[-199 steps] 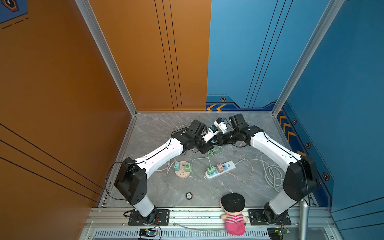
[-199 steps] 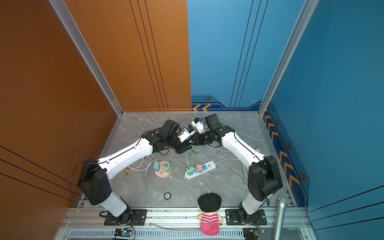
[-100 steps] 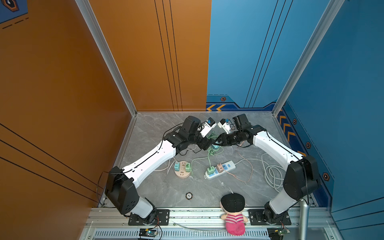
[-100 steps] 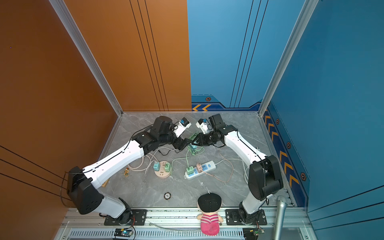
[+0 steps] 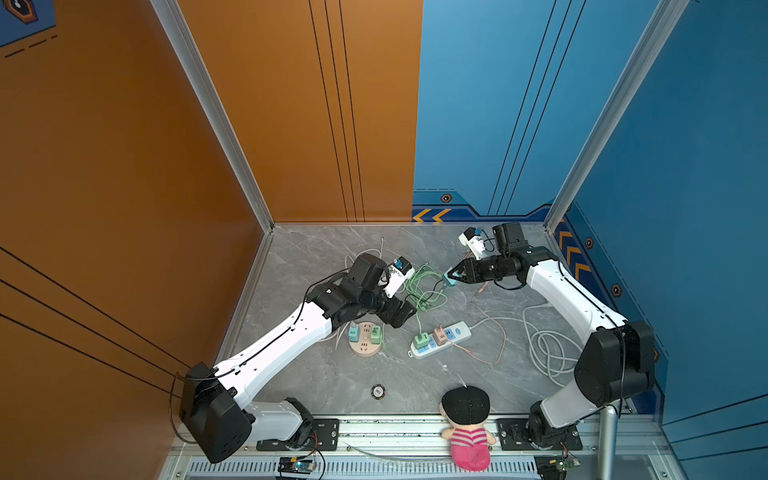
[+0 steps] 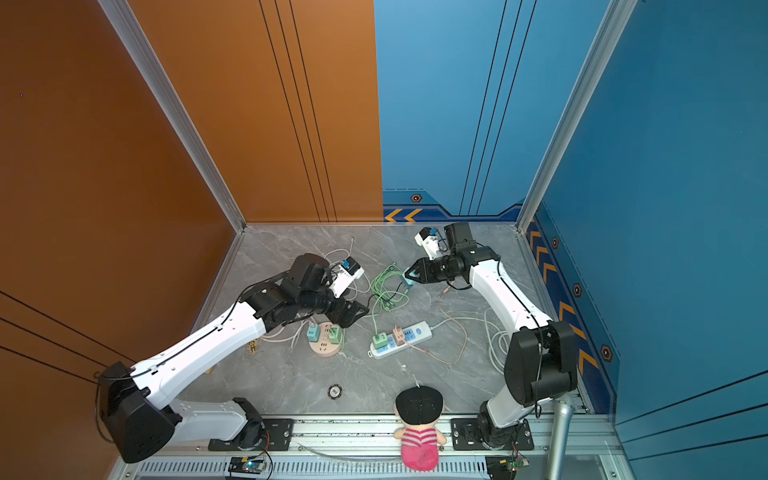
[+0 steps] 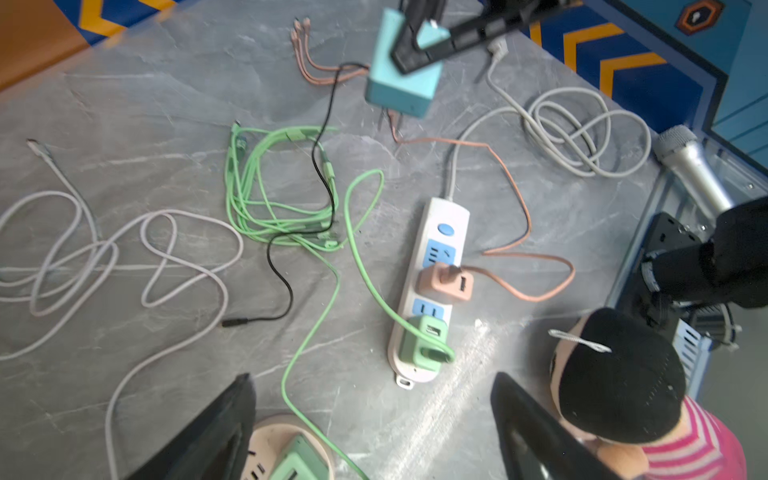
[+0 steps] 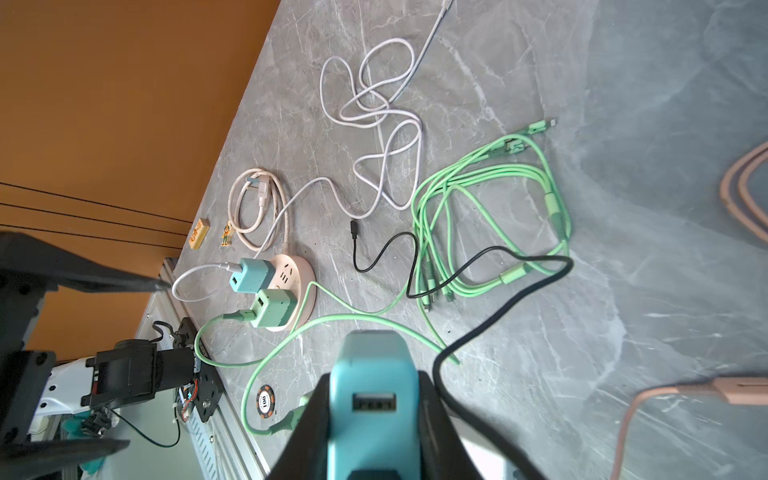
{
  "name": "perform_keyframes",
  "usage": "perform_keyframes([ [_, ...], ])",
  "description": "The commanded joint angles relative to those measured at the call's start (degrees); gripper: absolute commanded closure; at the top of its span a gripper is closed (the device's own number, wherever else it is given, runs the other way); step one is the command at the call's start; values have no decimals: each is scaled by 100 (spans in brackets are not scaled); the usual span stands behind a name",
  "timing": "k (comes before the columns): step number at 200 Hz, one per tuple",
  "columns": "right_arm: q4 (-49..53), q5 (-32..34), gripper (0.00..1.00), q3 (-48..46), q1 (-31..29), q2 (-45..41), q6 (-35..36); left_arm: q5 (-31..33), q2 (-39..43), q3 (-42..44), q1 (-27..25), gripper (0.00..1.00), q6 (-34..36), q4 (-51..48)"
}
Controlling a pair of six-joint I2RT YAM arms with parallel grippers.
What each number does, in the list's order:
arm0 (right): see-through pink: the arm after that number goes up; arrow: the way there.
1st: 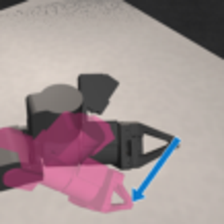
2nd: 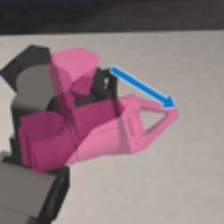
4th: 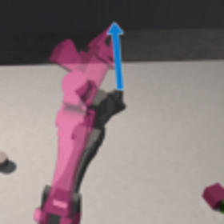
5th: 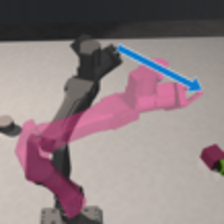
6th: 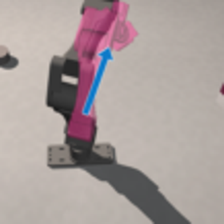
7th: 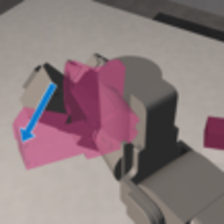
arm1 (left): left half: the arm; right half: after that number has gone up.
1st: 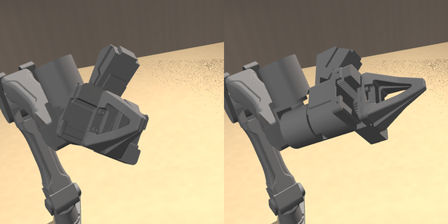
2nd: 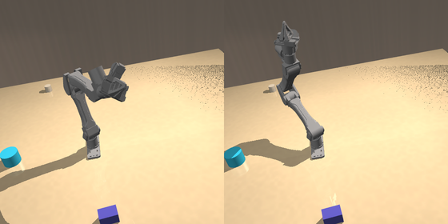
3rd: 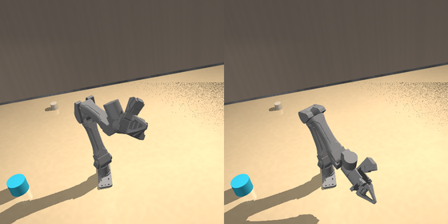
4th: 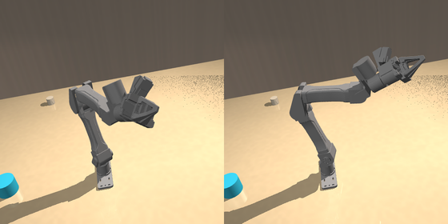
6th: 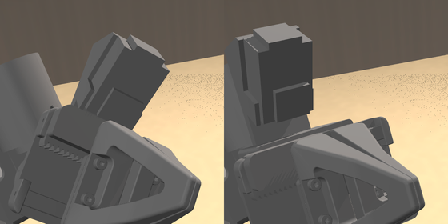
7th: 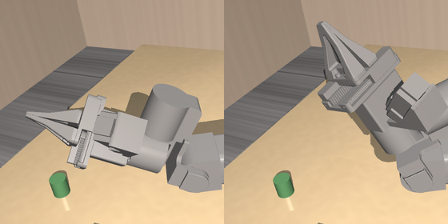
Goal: Insert the plug
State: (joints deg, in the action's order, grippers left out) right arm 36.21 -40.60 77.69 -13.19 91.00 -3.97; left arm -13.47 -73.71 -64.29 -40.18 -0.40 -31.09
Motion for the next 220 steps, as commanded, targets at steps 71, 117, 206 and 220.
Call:
perform_keyframes([
  [71, 414, 57, 100, -152, 423, -829, 908, 322, -781, 1178, -1059, 4, -792, 577],
  [117, 459, 26, 100, -415, 429, -1077, 1019, 547, -1656, 1163, -1062, 3, -669, 1551],
  [206, 589, 243, 100, -521, 572, -1326, 1144, 1865, -2488, 1091, -1186, 7, -372, 1835],
  [220, 622, 254, 100, -517, 573, -1313, 1150, 2376, -2492, 1095, -1189, 9, -263, 1808],
])
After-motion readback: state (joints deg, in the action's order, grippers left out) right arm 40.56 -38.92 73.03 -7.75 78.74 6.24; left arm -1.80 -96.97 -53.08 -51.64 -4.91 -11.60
